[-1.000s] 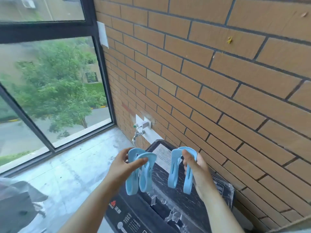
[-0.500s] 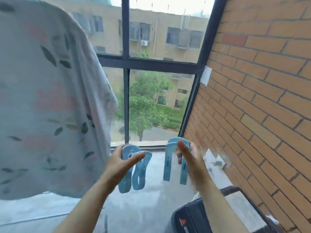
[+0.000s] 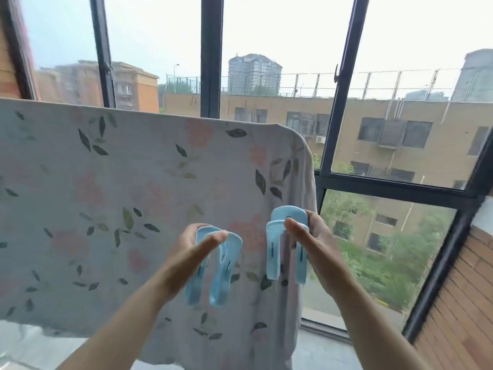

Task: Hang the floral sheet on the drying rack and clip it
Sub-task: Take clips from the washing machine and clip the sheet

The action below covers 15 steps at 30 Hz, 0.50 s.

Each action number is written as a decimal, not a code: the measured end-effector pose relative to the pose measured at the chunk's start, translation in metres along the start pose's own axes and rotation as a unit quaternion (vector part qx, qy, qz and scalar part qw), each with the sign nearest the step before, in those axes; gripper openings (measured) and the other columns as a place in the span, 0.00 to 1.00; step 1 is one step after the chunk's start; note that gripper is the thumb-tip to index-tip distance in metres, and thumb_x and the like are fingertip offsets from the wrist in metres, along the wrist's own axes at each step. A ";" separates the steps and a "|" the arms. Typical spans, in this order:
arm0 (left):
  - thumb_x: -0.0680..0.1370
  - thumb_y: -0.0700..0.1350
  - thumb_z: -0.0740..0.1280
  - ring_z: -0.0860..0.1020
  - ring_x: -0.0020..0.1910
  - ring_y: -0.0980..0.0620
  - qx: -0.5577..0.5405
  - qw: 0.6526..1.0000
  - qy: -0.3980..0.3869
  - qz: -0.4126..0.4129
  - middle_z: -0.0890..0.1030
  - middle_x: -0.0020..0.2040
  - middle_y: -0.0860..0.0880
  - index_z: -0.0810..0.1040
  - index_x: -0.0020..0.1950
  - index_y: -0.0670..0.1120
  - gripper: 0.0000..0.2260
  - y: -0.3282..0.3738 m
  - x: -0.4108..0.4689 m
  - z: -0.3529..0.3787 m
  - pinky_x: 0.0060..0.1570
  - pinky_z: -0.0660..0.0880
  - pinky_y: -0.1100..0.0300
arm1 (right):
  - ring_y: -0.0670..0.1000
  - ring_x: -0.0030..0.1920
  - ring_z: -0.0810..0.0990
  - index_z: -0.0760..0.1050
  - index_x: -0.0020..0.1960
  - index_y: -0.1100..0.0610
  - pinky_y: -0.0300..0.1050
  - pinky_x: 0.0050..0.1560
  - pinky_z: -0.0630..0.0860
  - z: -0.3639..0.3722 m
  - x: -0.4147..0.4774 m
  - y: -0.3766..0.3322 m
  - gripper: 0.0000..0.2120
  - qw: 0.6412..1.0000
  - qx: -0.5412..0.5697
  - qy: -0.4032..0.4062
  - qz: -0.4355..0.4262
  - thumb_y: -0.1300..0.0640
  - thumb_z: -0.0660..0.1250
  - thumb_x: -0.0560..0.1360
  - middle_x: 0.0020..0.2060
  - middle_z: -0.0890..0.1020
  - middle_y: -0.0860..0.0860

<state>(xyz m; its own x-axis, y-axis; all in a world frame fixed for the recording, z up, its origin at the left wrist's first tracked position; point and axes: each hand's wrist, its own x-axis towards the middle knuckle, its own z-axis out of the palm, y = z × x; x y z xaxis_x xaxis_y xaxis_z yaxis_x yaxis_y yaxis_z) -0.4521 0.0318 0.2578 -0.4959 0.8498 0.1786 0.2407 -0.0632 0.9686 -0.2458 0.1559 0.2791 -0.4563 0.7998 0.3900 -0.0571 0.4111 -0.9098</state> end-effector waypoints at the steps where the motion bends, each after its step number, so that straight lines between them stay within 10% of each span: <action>1: 0.59 0.69 0.66 0.75 0.41 0.54 0.009 1.000 0.002 0.012 0.77 0.43 0.53 0.75 0.56 0.54 0.31 0.008 0.012 -0.007 0.45 0.71 0.56 | 0.45 0.45 0.80 0.74 0.58 0.48 0.43 0.47 0.76 0.004 0.016 -0.006 0.34 1.000 0.004 -0.005 -0.010 0.30 0.69 0.58 0.46 0.82 0.48; 8: 0.58 0.71 0.68 0.75 0.30 0.65 0.088 0.989 0.050 0.107 0.78 0.31 0.61 0.76 0.52 0.55 0.30 0.063 0.104 -0.029 0.36 0.70 0.64 | 0.46 0.36 0.75 0.76 0.56 0.51 0.45 0.40 0.74 -0.001 0.125 -0.048 0.36 0.992 0.064 -0.027 -0.105 0.29 0.72 0.57 0.37 0.78 0.50; 15: 0.56 0.73 0.68 0.80 0.48 0.57 0.183 0.961 0.109 0.177 0.80 0.50 0.56 0.75 0.53 0.58 0.31 0.098 0.183 -0.047 0.49 0.77 0.56 | 0.48 0.35 0.75 0.75 0.51 0.52 0.49 0.44 0.71 -0.004 0.216 -0.071 0.28 0.982 0.090 -0.054 -0.156 0.31 0.70 0.63 0.35 0.79 0.49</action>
<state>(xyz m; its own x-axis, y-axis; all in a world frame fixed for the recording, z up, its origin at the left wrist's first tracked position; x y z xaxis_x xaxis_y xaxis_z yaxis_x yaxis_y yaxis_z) -0.5585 0.1564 0.3939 -0.4821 0.6767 0.5565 0.6845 -0.1055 0.7214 -0.3367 0.3008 0.4287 -0.4824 0.5918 0.6458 -0.3602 0.5380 -0.7621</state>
